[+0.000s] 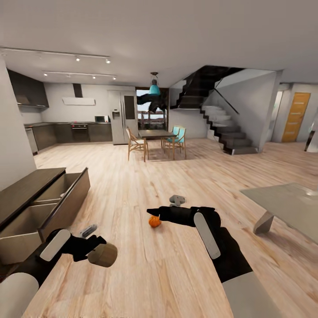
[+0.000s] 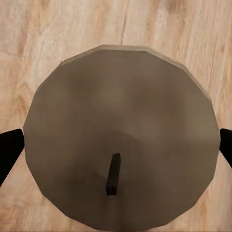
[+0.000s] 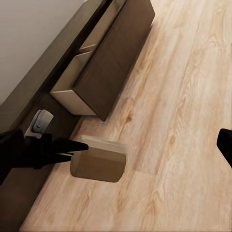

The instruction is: Place each of the two pumpkins and all three candles from the living room inside a cabinet in the living room (use any cabinet), then make sure every cabinet is closed, and position the cauldron so it is next to a table in the living room.

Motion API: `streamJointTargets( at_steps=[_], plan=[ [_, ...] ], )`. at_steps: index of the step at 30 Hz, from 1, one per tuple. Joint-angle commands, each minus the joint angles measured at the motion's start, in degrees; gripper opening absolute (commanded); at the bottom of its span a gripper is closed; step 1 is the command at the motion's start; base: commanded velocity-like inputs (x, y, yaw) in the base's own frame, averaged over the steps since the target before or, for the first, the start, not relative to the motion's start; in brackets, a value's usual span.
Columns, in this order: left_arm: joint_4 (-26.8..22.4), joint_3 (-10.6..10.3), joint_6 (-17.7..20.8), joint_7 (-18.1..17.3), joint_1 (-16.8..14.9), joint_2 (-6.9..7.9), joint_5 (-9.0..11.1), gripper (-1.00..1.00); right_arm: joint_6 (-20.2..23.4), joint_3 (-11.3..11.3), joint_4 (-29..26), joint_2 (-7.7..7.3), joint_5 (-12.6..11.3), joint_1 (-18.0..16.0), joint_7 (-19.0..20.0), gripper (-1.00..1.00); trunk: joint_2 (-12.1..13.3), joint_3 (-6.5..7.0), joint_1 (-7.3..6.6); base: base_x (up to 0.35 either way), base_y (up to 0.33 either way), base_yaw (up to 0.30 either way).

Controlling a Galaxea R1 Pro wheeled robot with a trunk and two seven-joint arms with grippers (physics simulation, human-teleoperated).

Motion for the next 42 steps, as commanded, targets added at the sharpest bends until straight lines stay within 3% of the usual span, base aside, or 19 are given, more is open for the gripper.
streamJointTargets(
  at_steps=[1,14,19,39,42],
  plan=[
    [-0.1,-0.3,-0.1,0.4,-0.1,-0.02,0.8,-1.0,0.2,-0.1,0.0,-0.01,0.5,0.0,0.5,1.0,0.0,-0.06,-0.01,0.02,0.001,0.276],
    [-0.1,-0.4,-0.1,0.5,-0.1,-0.09,0.5,-1.0,0.2,-0.1,0.0,0.0,0.4,0.0,0.5,1.0,0.0,-0.06,-0.01,0.01,0.0,0.276],
    [-0.1,-0.6,-0.4,0.5,-0.1,-0.07,0.4,-1.0,0.2,-0.2,0.0,-0.09,0.4,0.0,0.5,1.0,0.0,-0.06,-0.01,0.258,0.0,0.239],
    [-0.1,-1.1,-0.7,0.7,-0.1,-0.45,0.3,-1.0,0.0,-0.4,0.1,-0.15,0.3,0.0,0.5,1.0,0.0,-0.06,-0.01,0.339,-0.001,0.012],
    [-0.1,-2.2,-0.9,0.7,-0.1,-0.46,0.3,-1.0,-0.1,-0.4,0.1,-0.15,0.3,0.0,0.5,1.0,0.0,-0.06,-0.01,0.302,-0.144,0.0]
  ],
)
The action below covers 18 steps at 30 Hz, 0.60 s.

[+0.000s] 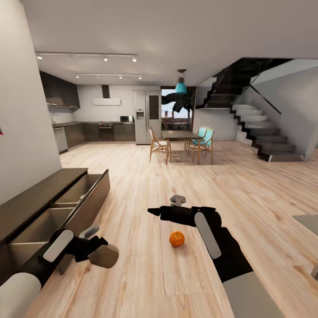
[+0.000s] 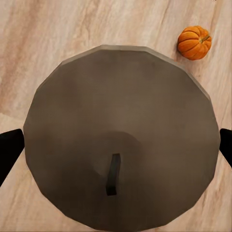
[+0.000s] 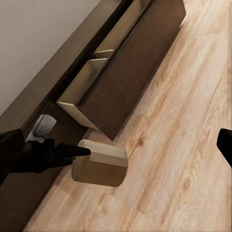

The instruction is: Place each of the two pumpkins and all three candles from the living room inside a cabinet in the living room (use any cabinet), then make sure every cabinet is closed, and position the cauldron so it is next to a table in the living room.

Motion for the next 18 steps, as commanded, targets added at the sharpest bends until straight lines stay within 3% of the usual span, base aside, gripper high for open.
streamJointTargets(
  at_steps=[1,7,13,18],
  plan=[
    [-0.1,-0.6,-0.4,0.5,-0.1,0.07,0.7,-1.0,0.2,-0.1,0.0,0.02,0.5,0.0,0.5,1.0,0.0,-0.07,0.02,0.321,-0.083,0.0],
    [-0.1,-1.5,-2.4,0.5,0.0,0.06,0.7,-1.0,0.1,-0.1,0.0,0.02,0.5,0.0,0.6,1.0,0.0,-0.07,0.02,0.325,-0.057,0.0],
    [-0.1,-3.8,-2.5,0.5,0.0,-0.01,0.7,-1.0,0.1,-0.1,-0.1,0.02,0.5,0.0,0.5,1.0,0.0,-0.07,0.02,0.248,-0.222,-0.012],
    [-0.1,-4.5,-2.6,0.5,0.0,-0.01,0.7,-1.0,0.1,-0.2,0.0,-0.04,0.5,0.0,0.6,1.0,0.0,-0.07,0.02,0.239,-0.237,-0.001]
  ],
)
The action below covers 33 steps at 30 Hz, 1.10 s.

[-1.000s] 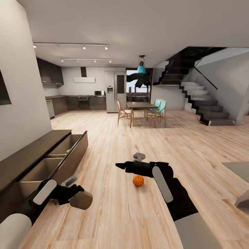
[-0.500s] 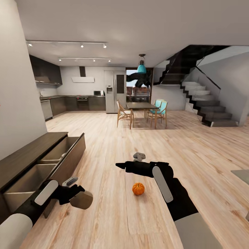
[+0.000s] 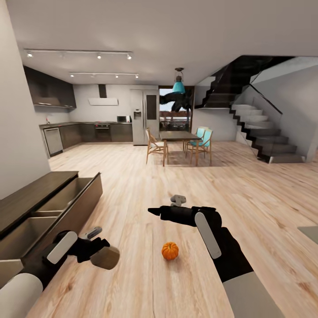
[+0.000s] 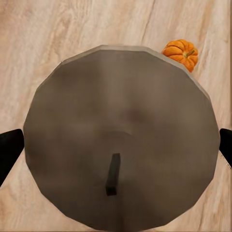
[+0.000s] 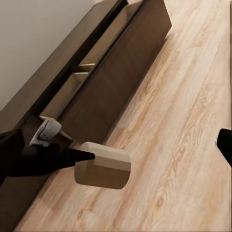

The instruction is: Place each of the two pumpkins and all three candles from the living room inside a cabinet in the living room (use any cabinet), then make sure every cabinet is closed, and position the cauldron so it is next to a table in the living room.

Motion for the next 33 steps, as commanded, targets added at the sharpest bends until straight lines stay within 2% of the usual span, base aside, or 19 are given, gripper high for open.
streamJointTargets(
  at_steps=[1,5,15,24,33],
  plan=[
    [-0.1,-0.2,-0.1,0.5,-0.1,0.07,0.7,-1.0,0.2,-0.1,0.0,0.01,0.5,0.0,0.4,1.0,0.0,-0.07,0.02,0.273,-0.156,0.0],
    [-0.1,-0.2,0.0,0.5,-0.1,0.07,0.7,-1.0,0.2,0.0,-0.1,0.07,0.5,0.0,0.3,1.0,0.0,-0.06,0.02,0.312,0.013,-0.008],
    [-0.1,-0.3,0.0,0.3,-0.1,0.08,0.8,-1.0,0.2,0.2,0.0,0.09,0.6,0.0,0.2,1.0,0.0,0.12,0.02,0.226,0.219,-0.121],
    [-0.1,-0.3,0.0,0.3,-0.1,0.09,0.8,-1.0,0.0,0.3,-0.1,0.08,0.8,0.0,0.3,1.0,0.0,0.13,0.02,0.25,0.183,0.175],
    [-0.2,-0.3,0.0,0.3,-0.1,0.1,0.8,-1.0,0.0,0.1,0.0,0.08,0.9,0.0,0.3,1.0,0.0,0.13,0.02,0.238,0.162,0.017]
  ],
)
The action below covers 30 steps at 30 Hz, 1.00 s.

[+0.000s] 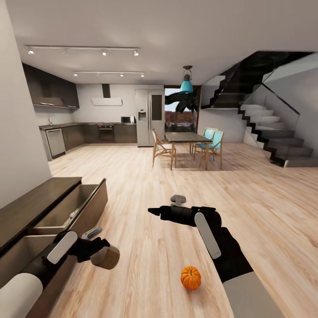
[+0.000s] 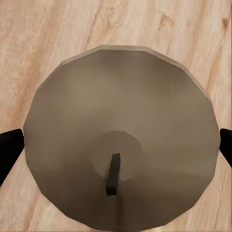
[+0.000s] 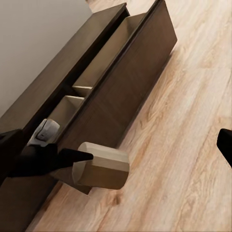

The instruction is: Place each of the two pumpkins and all three candles from the living room inside a cabinet in the living room (use any cabinet), then make sure every cabinet is closed, and position the cauldron so it is next to a table in the living room.

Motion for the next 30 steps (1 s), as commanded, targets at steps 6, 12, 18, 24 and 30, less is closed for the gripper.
streamJointTargets(
  at_steps=[6,12,18,24,30],
  plan=[
    [-0.1,-0.2,-0.1,0.4,-0.1,0.06,0.7,-1.0,0.3,-0.3,-0.1,0.06,0.4,0.0,0.4,1.0,0.0,-0.07,0.02,0.319,0.008,0.0],
    [-0.1,-0.2,-0.1,0.4,-0.1,0.08,0.8,-1.0,0.3,-0.3,-0.1,0.11,0.4,0.0,0.4,1.0,0.0,-0.07,0.02,0.339,0.0,0.0],
    [-0.1,-0.2,-0.1,0.4,-0.1,0.11,0.8,-1.0,0.3,-0.3,-0.1,0.11,0.3,0.0,0.4,1.0,0.0,-0.06,0.02,0.341,0.014,0.0],
    [-0.1,-0.2,-0.1,0.4,-0.1,0.06,0.8,-1.0,0.6,-0.4,0.0,0.18,0.3,0.0,0.4,1.0,0.0,-0.06,0.02,0.328,0.107,0.0],
    [-0.1,-0.2,-0.1,0.4,-0.1,0.06,0.8,-1.0,0.4,-0.4,-0.1,0.1,0.0,0.0,0.5,1.0,0.0,-0.17,0.02,0.285,0.183,0.151]
  ],
)
